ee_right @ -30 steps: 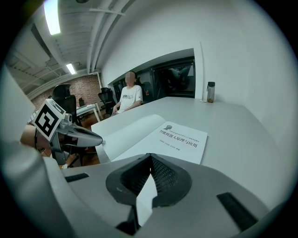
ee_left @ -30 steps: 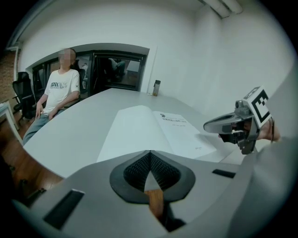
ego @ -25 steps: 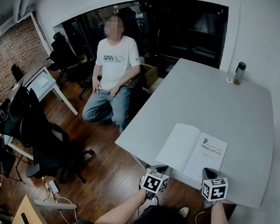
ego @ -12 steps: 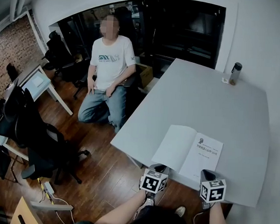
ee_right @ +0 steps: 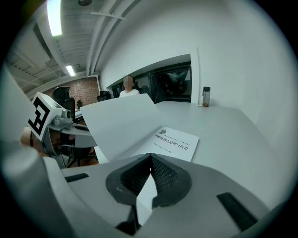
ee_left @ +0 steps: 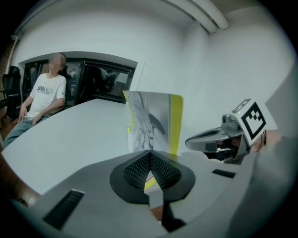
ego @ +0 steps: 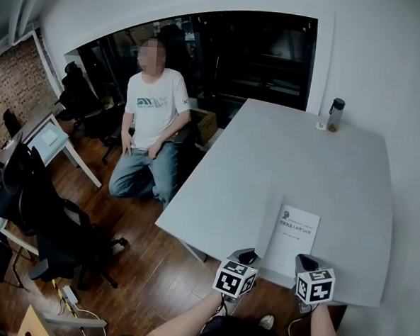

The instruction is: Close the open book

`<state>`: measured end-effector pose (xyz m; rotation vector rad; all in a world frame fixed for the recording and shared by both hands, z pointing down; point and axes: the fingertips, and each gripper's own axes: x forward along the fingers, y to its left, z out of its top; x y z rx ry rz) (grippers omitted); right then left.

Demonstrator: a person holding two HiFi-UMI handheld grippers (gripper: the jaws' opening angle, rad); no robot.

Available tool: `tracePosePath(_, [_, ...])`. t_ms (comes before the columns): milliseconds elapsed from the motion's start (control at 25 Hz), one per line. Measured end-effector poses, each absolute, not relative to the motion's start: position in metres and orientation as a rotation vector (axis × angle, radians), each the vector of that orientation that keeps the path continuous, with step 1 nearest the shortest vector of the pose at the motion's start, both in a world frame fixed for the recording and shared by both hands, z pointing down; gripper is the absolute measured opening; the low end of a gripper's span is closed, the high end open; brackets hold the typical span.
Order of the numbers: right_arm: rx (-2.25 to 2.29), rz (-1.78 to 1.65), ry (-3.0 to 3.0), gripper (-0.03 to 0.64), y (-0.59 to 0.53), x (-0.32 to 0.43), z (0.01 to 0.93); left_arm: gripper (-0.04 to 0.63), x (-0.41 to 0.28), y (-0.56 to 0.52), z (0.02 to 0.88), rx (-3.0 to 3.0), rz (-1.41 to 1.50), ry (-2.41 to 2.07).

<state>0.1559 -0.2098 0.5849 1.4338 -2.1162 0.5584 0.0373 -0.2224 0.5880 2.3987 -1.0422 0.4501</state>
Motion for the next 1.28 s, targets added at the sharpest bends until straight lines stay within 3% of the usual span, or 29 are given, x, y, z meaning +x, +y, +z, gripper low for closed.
tracePosePath(760, [1.553, 0.621, -2.070, 0.005, -0.173, 0.235, 0.589, 0.005, 0.121, -0.208, 0.636, 2.395, 0.670, -0.903])
tracePosePath(1280, [1.475, 0.523, -2.407, 0.005, -0.172, 0.232, 0.523, 0.005, 0.134, -0.196, 0.540, 2.499, 0.486, -1.081])
